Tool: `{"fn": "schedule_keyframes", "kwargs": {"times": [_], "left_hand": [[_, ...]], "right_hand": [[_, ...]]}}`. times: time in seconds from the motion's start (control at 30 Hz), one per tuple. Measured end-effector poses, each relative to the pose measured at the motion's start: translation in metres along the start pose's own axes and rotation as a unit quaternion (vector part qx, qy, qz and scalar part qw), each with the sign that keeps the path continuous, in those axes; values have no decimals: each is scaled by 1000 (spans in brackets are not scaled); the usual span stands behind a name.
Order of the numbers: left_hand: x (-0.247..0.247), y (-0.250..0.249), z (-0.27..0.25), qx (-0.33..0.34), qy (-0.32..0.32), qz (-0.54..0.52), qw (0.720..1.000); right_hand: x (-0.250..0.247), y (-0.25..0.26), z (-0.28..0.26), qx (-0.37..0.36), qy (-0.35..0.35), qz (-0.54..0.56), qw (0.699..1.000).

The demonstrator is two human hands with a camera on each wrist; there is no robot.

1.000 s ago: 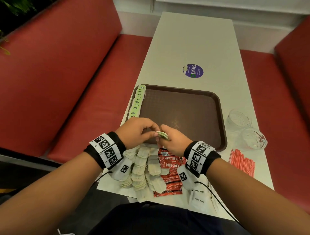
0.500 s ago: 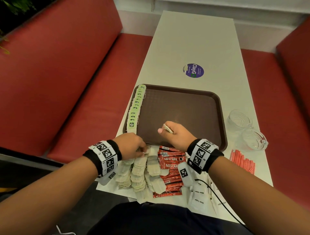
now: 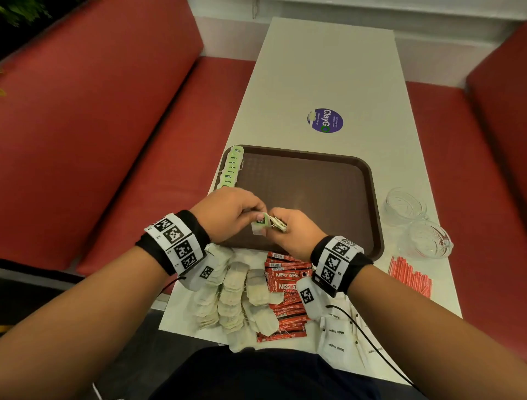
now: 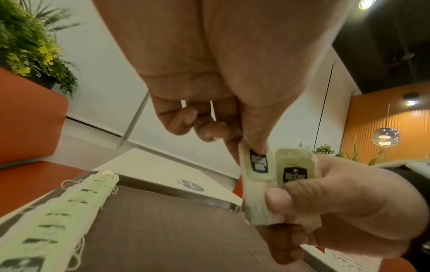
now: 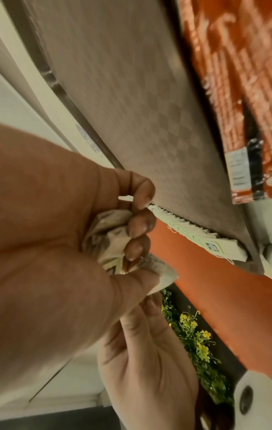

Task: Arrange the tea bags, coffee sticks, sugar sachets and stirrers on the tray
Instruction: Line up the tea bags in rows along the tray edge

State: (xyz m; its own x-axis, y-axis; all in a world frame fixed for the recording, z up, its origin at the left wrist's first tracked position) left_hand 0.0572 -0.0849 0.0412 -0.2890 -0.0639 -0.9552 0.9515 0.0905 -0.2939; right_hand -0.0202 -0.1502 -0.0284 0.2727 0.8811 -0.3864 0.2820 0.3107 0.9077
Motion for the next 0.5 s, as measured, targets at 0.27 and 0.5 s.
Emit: {"fn": "schedule_keyframes", "kwargs": {"times": [0.27, 0.5], "left_hand": [[14, 26, -3, -111, -18, -126, 986], [6, 91, -2, -249, -33, -123, 960]], "right_hand": [[-16, 7, 6, -14, -40, 39, 998], [-12, -7, 6, 34, -34, 104, 993]]}}
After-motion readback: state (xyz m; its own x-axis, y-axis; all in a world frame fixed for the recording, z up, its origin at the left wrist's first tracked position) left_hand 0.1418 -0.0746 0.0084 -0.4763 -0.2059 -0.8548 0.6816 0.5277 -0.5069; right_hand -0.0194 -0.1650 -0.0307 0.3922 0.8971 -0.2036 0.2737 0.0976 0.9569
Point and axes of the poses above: each hand's wrist, its own z-axis towards the middle knuckle, its own x-axis out of the palm, y = z × x, the point moved 10 cm from there along z, towards the middle knuckle, and after that the axes turned 13 degrees about z, right-handed, at the moved point
